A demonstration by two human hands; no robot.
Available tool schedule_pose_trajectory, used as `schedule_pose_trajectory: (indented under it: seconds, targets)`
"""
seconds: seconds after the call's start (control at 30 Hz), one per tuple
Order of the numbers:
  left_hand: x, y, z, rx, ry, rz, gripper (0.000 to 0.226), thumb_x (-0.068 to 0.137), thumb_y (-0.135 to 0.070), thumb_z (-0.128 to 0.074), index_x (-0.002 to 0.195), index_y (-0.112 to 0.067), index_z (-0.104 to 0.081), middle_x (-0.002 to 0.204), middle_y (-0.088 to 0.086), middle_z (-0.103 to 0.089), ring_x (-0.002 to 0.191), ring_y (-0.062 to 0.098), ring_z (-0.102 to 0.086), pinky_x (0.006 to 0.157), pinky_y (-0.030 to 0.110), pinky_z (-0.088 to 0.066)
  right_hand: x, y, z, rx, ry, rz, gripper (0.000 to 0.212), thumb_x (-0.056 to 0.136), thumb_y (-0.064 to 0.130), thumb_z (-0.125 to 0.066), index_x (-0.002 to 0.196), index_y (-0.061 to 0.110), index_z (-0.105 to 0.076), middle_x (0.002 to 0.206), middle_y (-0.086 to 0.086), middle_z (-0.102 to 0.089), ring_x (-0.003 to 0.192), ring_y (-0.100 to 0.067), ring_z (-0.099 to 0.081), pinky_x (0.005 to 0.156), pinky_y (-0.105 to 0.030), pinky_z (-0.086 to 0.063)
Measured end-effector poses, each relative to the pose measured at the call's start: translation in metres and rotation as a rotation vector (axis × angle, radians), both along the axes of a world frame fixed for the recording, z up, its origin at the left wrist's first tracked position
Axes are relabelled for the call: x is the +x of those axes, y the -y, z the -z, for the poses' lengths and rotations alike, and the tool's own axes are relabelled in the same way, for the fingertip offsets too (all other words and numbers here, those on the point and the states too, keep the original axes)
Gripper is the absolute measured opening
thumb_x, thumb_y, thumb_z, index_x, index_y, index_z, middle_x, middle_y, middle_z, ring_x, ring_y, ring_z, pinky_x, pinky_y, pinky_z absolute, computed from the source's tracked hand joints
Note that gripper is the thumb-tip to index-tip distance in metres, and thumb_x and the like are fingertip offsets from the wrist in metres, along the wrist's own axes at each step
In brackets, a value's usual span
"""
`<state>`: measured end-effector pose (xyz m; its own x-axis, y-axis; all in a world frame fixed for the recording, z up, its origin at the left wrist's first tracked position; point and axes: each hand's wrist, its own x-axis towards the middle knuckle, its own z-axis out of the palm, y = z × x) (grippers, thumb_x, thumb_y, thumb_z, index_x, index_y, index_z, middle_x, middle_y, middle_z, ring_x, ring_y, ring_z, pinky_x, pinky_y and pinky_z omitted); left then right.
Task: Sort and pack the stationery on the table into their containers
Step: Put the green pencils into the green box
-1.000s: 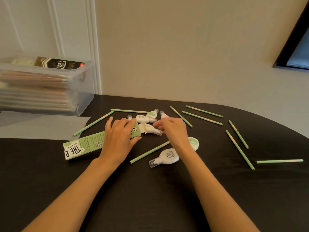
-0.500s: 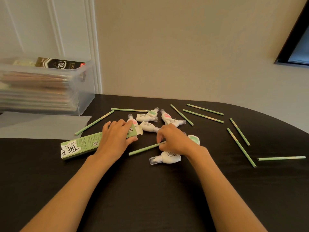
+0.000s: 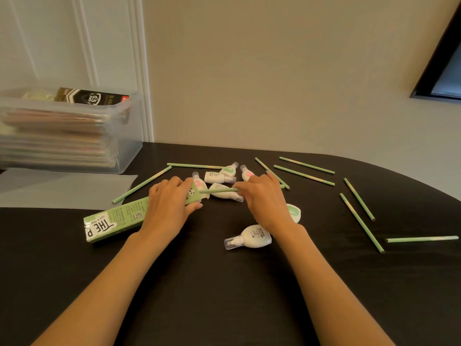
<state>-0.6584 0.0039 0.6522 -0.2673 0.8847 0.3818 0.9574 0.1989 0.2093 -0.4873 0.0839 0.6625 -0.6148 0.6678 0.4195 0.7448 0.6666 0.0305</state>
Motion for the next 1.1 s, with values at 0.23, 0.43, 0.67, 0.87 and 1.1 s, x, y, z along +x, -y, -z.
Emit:
schedule_pose_trajectory:
  seconds: [0.23,0.43,0.67,0.87,1.1]
  targets:
    - [0.016,0.003,-0.003,0.016,0.021,0.176,0.063,0.087,-0.045,-0.056,0.142,-0.023,-0.034,0.133,-0.003,-0.046,0.119,0.015,-0.041,0.101,0.027,-0.028,-0.016,0.008,0.01,0.323,-0.157,-0.091,0.03,0.055,0.002,-0.084,0.08,0.015,-0.074,0.075,-0.006,-0.065,0.076,-0.029,-0.061,0.098,-0.062,-0.033]
    - [0.02,0.005,-0.006,0.067,0.041,0.195,0.065,0.087,-0.045,-0.056,0.143,-0.023,-0.032,0.132,-0.003,-0.046,0.121,0.014,-0.04,0.102,0.026,-0.027,-0.012,0.006,0.005,0.198,-0.471,0.173,0.026,0.072,0.015,-0.077,0.097,0.015,-0.071,0.134,-0.021,-0.048,0.13,-0.038,-0.039,0.11,-0.052,-0.011]
    - [0.015,0.002,-0.001,0.083,0.046,0.121,0.067,0.086,-0.043,-0.058,0.143,-0.021,-0.033,0.13,-0.001,-0.048,0.119,0.014,-0.041,0.1,0.027,-0.029,-0.018,0.026,0.001,-0.598,-0.748,-0.093,0.059,0.085,-0.012,-0.045,0.135,0.02,-0.043,0.133,-0.009,-0.052,0.127,-0.022,-0.046,0.093,-0.023,-0.042]
    - [0.024,-0.006,0.003,0.035,0.016,0.04,0.066,0.089,-0.044,-0.055,0.144,-0.02,-0.03,0.134,-0.001,-0.045,0.123,0.016,-0.04,0.102,0.029,-0.029,-0.018,0.025,-0.008,-0.938,-1.228,-0.092,0.07,0.08,-0.019,-0.038,0.133,0.026,-0.037,0.134,-0.004,-0.053,0.122,-0.014,-0.049,0.067,-0.013,-0.047]
    - [0.048,-0.027,0.006,0.018,-0.054,0.01,0.059,0.093,-0.043,-0.047,0.144,-0.023,-0.026,0.14,-0.001,-0.039,0.132,0.018,-0.033,0.114,0.036,-0.013,0.035,-0.036,-0.001,-0.622,-1.36,0.428,0.027,0.087,0.004,-0.053,0.11,0.017,-0.059,0.111,-0.002,-0.062,0.093,-0.009,-0.056,0.071,-0.021,-0.042]
